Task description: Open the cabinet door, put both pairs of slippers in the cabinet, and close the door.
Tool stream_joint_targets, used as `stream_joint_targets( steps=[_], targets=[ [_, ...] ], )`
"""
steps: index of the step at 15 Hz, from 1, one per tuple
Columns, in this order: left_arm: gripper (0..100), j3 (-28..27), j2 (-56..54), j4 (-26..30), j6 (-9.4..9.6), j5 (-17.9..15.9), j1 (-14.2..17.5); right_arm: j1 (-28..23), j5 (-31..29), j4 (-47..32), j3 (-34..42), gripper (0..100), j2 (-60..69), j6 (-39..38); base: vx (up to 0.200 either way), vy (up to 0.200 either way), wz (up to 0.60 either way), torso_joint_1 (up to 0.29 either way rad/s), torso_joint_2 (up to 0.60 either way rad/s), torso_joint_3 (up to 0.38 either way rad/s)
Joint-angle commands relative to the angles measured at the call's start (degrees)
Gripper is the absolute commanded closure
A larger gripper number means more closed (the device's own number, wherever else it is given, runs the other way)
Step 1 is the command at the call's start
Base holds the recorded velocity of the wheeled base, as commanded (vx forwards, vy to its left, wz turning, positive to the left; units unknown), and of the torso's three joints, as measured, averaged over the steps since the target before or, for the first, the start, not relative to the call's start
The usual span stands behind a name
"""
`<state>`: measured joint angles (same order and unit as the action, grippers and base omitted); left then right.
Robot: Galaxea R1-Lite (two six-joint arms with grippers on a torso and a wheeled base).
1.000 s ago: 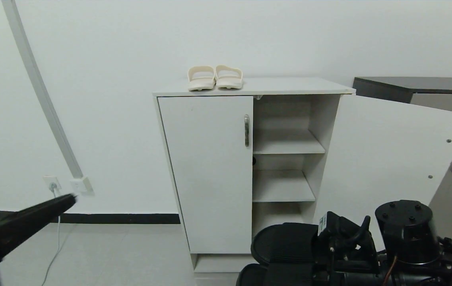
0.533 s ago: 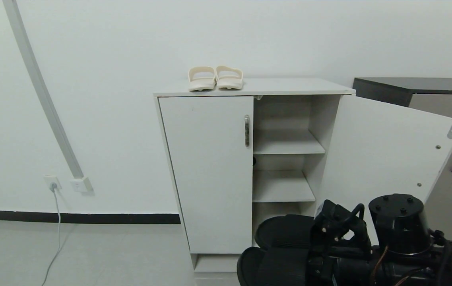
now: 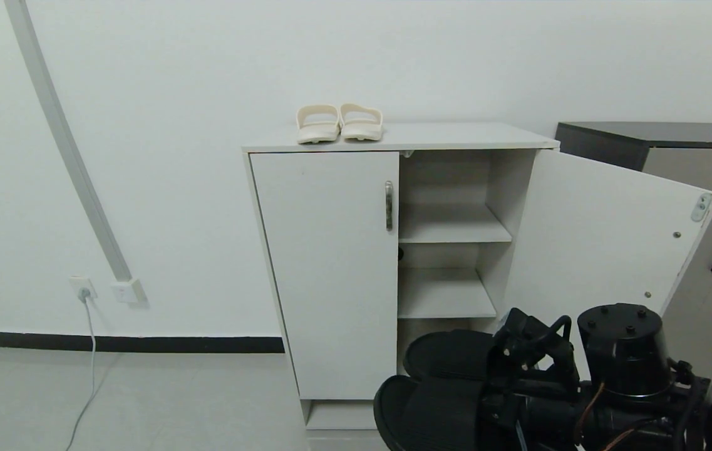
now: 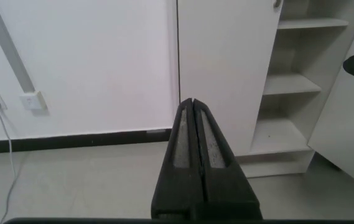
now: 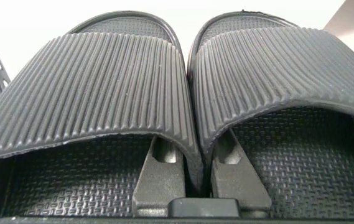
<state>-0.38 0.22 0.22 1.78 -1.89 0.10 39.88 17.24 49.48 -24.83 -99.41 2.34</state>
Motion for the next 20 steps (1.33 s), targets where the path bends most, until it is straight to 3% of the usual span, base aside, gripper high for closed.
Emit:
stream_joint_targets(
  steps=[1, 3, 4, 8, 11, 13, 17, 20],
  targets=[
    [100, 0.4, -0.2, 0.0, 0.07, 0.0, 0.0, 0.3, 0.1, 0.0, 0.0, 100, -0.2, 0.0, 0.0, 0.0, 0.0, 0.0, 0.0, 0.0],
    [100, 0.3, -0.2, 0.0, -0.73, 0.1, 0.0, 0.3, -0.4, 0.1, -0.2, 100, -1.1, -0.1, 0.0, 0.0, 0.0, 0.0, 0.0, 0.0],
    [100, 0.3, -0.2, 0.0, -0.73, 0.1, 0.0, 0.6, -4.0, 0.2, -0.7, 100, -2.4, -0.3, 0.0, 0.0, 0.0, 0.0, 0.0, 0.0],
    [100, 0.3, -0.2, 0.0, -0.73, 0.1, 0.0, 12.2, -34.6, 4.0, -6.2, 100, -11.2, -16.8, 0.0, 0.0, 0.0, 0.0, 0.0, 0.0],
    [100, 0.3, -0.2, 0.0, -0.73, 0.1, 0.0, 12.2, -51.2, 4.0, -14.6, 100, -20.0, -21.0, 0.0, 0.0, 0.0, 0.0, 0.0, 0.0],
    [100, 0.3, -0.2, 0.0, -0.73, 0.2, 0.0, 9.4, -58.7, 4.0, -19.8, 100, -25.5, -22.6, 0.0, -0.1, 0.0, 0.001, 0.0, 0.004],
    [100, 0.3, -0.2, 0.0, -0.73, 0.1, 0.0, 7.4, -61.4, 4.0, -22.3, 100, -28.3, -22.7, 0.0, -0.2, 0.0, -0.001, 0.0, 0.0],
    [100, 0.3, -0.2, 0.0, -0.73, 0.2, 0.0, 7.3, -61.4, 4.0, -22.4, 100, -28.7, -22.6, 0.0, 0.0, 0.0, 0.0, 0.0, 0.0]
  ],
)
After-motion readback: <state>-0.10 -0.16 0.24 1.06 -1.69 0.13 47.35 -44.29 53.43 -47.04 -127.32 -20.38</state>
